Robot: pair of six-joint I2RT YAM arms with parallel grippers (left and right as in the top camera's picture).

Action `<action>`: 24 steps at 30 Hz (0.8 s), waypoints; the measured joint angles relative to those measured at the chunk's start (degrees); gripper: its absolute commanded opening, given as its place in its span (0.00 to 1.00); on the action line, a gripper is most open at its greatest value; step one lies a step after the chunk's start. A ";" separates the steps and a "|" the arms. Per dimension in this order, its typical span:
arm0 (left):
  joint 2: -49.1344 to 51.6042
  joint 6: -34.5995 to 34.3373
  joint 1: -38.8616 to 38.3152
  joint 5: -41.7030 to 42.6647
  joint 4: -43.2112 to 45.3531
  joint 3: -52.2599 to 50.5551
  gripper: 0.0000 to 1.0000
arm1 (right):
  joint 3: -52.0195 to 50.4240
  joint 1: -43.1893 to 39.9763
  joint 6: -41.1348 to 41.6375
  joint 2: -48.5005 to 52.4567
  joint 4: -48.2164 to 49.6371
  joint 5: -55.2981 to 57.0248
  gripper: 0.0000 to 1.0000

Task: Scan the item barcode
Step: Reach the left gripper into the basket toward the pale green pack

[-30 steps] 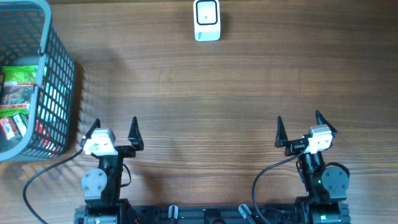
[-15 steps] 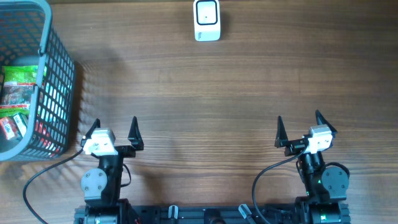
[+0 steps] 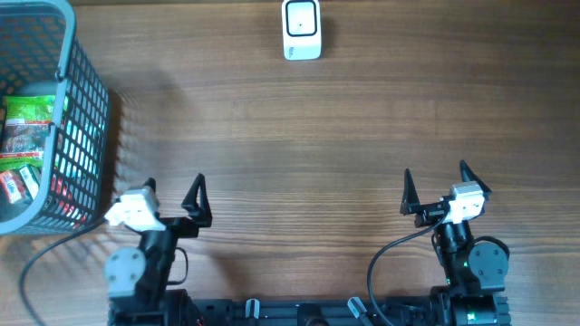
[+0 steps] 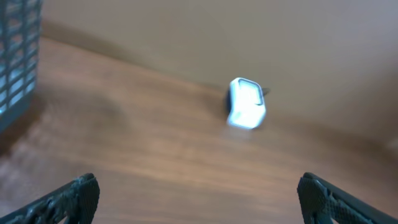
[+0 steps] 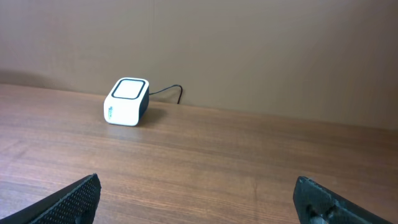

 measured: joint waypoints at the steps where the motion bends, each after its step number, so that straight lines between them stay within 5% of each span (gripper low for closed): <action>1: 1.38 -0.70 0.00 0.68 -3.13 4.50 1.00 | 0.00 -0.02 0.00 0.00 0.00 0.00 1.00; 9: 36.35 2.19 0.04 3.37 -42.51 62.60 1.00 | 0.00 0.00 -0.02 0.15 0.04 0.00 1.00; 13: 58.01 5.62 0.04 3.17 -54.97 90.62 1.00 | 0.00 0.00 -0.02 0.15 0.00 0.00 1.00; 17: 71.36 7.26 0.02 2.12 -55.87 101.85 0.91 | 0.00 0.00 -0.02 0.15 0.02 0.00 1.00; 24: 82.93 -0.11 8.48 -13.05 -54.69 102.62 1.00 | 0.00 0.00 -0.02 0.13 0.02 0.00 1.00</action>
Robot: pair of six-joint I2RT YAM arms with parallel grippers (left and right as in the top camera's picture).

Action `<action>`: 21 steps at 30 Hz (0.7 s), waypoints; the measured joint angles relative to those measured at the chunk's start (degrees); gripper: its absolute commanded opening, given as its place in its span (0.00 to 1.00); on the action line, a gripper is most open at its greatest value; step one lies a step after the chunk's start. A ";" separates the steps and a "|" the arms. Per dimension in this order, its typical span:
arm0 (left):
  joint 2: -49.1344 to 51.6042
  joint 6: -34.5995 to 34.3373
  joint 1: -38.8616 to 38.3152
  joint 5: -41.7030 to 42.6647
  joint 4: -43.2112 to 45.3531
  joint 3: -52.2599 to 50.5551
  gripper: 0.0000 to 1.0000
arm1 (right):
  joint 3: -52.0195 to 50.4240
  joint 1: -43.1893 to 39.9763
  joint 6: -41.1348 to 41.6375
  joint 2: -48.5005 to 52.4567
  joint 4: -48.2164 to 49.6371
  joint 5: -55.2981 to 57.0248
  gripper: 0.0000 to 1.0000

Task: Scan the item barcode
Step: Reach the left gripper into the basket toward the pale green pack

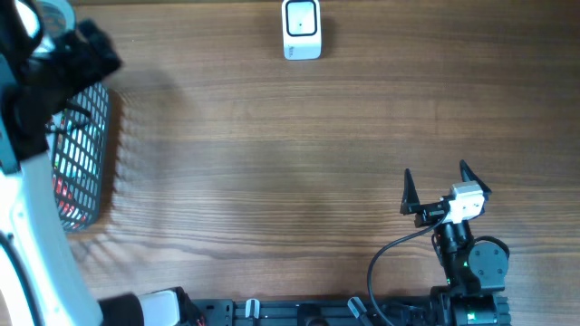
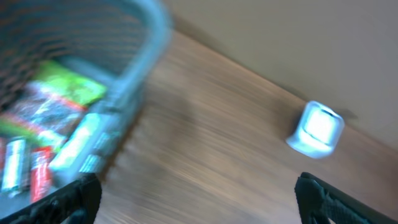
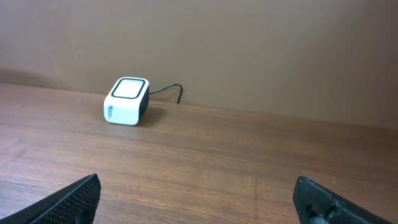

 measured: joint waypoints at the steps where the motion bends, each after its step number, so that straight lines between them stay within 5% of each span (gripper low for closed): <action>1: 0.92 -0.74 1.92 -0.50 0.33 0.00 1.00 | 0.00 0.00 0.00 0.02 0.00 0.00 1.00; 11: 7.37 -5.53 24.81 -3.82 0.66 0.24 1.00 | 0.00 0.00 0.00 0.00 0.00 0.00 1.00; 21: 24.44 -6.51 26.84 -3.74 -3.80 0.31 1.00 | 0.00 0.00 0.00 0.02 0.00 0.00 1.00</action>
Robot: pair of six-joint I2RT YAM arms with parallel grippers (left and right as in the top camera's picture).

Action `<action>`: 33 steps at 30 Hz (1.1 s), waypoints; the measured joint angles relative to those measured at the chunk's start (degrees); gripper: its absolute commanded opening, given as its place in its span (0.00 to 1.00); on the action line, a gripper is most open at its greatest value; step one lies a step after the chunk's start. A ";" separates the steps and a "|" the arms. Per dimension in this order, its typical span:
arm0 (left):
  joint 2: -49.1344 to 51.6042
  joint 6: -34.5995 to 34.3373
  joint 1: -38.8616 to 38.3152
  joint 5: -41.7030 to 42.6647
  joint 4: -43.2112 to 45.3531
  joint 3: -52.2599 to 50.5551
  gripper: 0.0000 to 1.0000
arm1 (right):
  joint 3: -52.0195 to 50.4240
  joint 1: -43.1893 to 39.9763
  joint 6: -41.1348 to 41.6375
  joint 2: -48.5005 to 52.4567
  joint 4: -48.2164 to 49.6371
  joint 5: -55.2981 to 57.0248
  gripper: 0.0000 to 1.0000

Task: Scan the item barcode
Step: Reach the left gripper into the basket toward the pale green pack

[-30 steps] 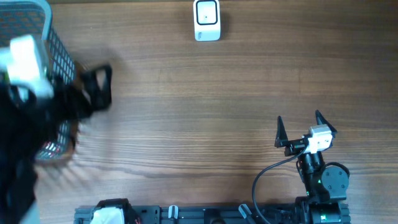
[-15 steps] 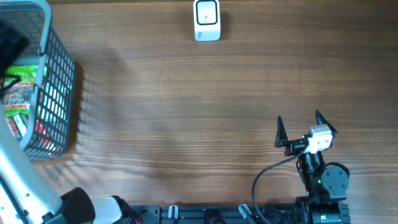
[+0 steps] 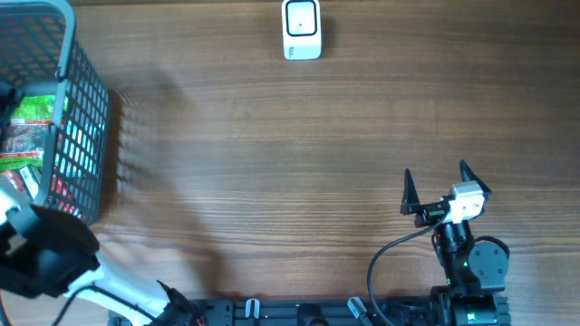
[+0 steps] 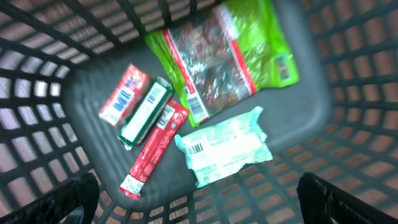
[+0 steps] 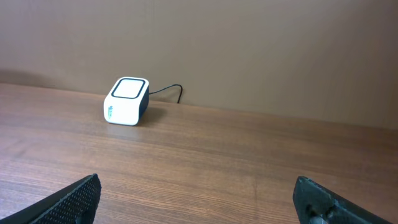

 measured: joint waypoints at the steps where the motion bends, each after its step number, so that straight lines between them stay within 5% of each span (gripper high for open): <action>1: 1.40 0.00 0.00 0.44 -0.33 0.00 1.00 | 0.00 0.00 0.00 0.00 0.00 0.00 1.00; 8: 6.12 -0.28 -0.22 5.27 2.56 -3.58 1.00 | 0.00 0.00 0.00 -0.02 0.00 0.00 1.00; 24: 6.54 -3.37 -3.76 7.32 26.80 -29.27 1.00 | 0.00 0.00 0.00 -0.02 0.00 0.00 1.00; 30: 5.55 -3.78 -3.74 7.30 29.62 -31.80 0.33 | 0.00 0.00 0.00 0.00 -0.02 0.00 1.00; 33: 4.11 -3.76 -3.39 7.32 29.57 -31.78 0.33 | 0.00 0.00 0.00 0.00 0.00 0.00 1.00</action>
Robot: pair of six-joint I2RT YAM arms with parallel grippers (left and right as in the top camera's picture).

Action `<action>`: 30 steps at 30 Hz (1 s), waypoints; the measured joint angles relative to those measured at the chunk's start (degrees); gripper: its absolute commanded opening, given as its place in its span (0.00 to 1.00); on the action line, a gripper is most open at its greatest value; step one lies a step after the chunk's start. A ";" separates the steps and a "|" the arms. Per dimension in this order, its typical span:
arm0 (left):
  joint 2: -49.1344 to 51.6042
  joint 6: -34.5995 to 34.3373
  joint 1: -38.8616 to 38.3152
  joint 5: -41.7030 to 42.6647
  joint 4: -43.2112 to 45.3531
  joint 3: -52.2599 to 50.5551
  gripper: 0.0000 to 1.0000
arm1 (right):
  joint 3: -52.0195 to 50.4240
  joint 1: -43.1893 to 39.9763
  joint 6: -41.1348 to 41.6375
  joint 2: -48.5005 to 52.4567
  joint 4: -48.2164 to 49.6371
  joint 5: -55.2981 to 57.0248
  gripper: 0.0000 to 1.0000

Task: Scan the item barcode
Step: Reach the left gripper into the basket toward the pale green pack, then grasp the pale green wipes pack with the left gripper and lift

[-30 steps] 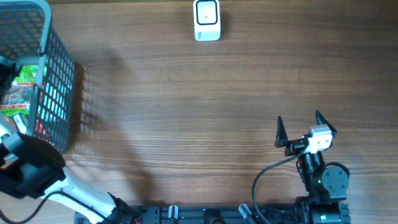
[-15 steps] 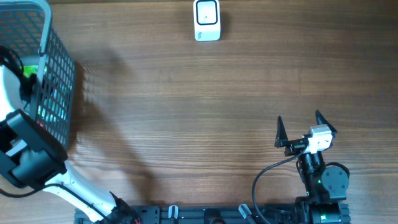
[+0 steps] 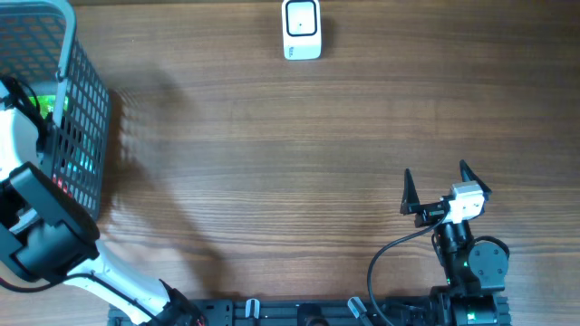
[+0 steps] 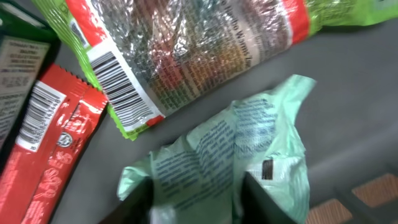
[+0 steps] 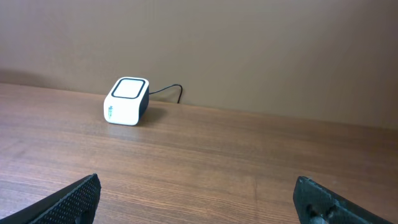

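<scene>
My left gripper (image 4: 196, 202) is down inside the grey mesh basket (image 3: 88, 109), its two dark fingers pressed against either side of a pale green printed packet (image 4: 249, 143), which bunches up between them. Just above lies a green and foil snack bag (image 4: 186, 56) with its barcode showing, and a red wrapped bar (image 4: 50, 149) lies to the left. The white scanner (image 3: 301, 29) stands at the table's far edge, also in the right wrist view (image 5: 126, 101). My right gripper (image 3: 439, 192) rests open near the front right, empty.
The basket's mesh walls surround the left gripper, and the left arm (image 3: 36, 226) crosses the basket's near rim. A dark cable runs from the scanner along the back wall (image 5: 249, 50). Wooden tabletop (image 3: 299, 172) lies between basket, scanner and right arm.
My left gripper has dropped from high above the basket's contents to right on the pale green packet, and its jaws have narrowed onto it. The right arm is unchanged.
My left gripper first sat open at the front of the table facing the scanner. Then it was raised near the basket's rim, then looking straight down into the basket at several packets. Now it grips the pale green packet. The right gripper stayed still and open.
</scene>
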 measured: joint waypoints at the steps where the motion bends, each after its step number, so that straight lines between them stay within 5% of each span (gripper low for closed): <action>1: -0.33 -0.04 0.15 0.02 -0.13 0.00 0.34 | 0.00 0.00 0.00 -0.02 0.00 0.00 1.00; 8: -5.84 -0.02 1.90 0.22 -4.66 4.24 0.37 | 0.00 0.00 0.00 -0.02 -0.02 0.00 1.00; 17: -36.02 -0.92 1.86 5.42 -5.05 10.88 0.34 | 0.00 0.00 0.00 -0.02 0.00 0.00 1.00; 25: -41.35 -1.42 -6.43 1.90 -8.94 10.86 0.98 | 0.00 -0.02 0.00 0.00 -0.02 0.00 1.00; 30: -32.74 -0.92 -3.87 -1.77 -8.83 10.86 0.99 | 0.00 0.00 0.00 0.00 0.00 0.00 1.00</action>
